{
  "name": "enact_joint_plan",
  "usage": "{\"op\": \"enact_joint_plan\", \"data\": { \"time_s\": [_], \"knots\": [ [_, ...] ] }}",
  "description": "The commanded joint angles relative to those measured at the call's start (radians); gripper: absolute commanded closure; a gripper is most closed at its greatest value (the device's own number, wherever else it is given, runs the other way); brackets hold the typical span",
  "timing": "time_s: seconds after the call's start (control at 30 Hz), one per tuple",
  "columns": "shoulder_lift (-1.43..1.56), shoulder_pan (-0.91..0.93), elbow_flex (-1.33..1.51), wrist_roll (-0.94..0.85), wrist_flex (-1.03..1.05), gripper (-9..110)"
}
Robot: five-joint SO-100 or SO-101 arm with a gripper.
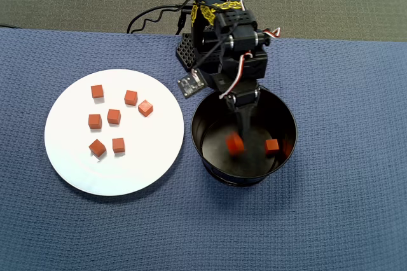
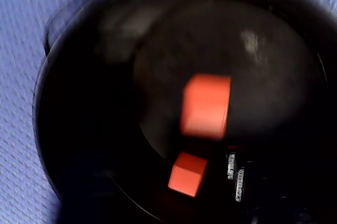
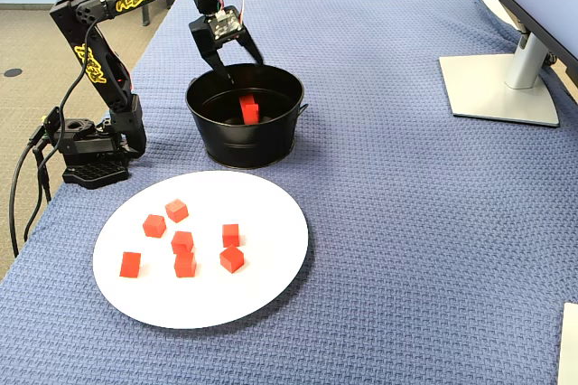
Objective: Pick up the red cubes from the white plate and place them in the black recipient
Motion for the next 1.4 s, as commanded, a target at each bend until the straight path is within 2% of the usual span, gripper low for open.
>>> {"op": "enact_joint_plan", "data": {
  "time_s": [0.0,0.07,0.17,0.3,0.43,0.53,0.63,0.73,1.03,1.37],
  "knots": [
    [0.052,0.124,-0.015,-0.204,0.015,58],
    [0.084,0.272,-0.003,-0.33,0.0,63],
    [0.103,0.54,0.032,-0.408,-0.117,74],
    [0.049,0.792,0.14,-0.558,-0.252,76],
    [-0.097,0.936,0.192,-0.65,-0.396,77],
    [-0.201,1.0,0.187,-0.667,-0.443,70],
    [-0.259,1.045,0.178,-0.646,-0.463,70],
    [-0.293,1.071,0.176,-0.606,-0.482,77],
    [-0.199,1.086,0.281,-0.629,-0.388,78],
    [-0.256,1.103,0.304,-0.621,-0.449,79]
  ]
}}
